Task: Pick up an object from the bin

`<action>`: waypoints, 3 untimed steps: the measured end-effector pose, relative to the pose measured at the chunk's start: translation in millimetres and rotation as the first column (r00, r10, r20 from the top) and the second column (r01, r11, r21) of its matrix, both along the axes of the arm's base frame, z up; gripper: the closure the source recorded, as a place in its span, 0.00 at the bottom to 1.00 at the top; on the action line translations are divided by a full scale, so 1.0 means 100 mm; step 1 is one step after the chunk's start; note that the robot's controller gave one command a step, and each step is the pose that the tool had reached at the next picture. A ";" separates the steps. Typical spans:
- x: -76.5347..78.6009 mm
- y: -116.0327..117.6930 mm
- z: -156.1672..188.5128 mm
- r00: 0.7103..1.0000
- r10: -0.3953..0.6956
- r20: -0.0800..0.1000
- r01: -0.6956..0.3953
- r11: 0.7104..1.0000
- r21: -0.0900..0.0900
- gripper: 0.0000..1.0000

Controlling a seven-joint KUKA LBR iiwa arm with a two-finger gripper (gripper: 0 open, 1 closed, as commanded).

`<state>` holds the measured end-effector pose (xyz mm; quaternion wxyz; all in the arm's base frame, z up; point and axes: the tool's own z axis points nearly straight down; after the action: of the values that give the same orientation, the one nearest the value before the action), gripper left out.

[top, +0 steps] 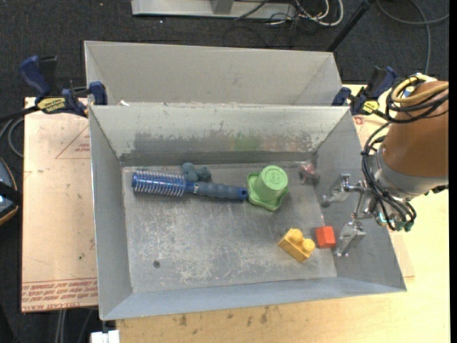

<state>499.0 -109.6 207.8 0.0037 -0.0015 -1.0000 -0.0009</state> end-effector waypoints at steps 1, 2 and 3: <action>-0.04 0.30 -1.34 0.999 0.028 0.021 -0.028 1.000 -0.002 0.00; -0.10 0.51 -1.07 0.996 -0.090 0.011 0.090 0.996 0.000 0.00; -0.07 0.36 -0.95 0.996 -0.087 0.011 0.087 0.996 -0.002 0.00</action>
Offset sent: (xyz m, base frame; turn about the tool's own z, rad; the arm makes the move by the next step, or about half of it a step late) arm -0.0097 0.0299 -0.1378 -0.0275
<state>492.1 -73.5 112.7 -0.0016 -0.0448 -0.9990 0.0000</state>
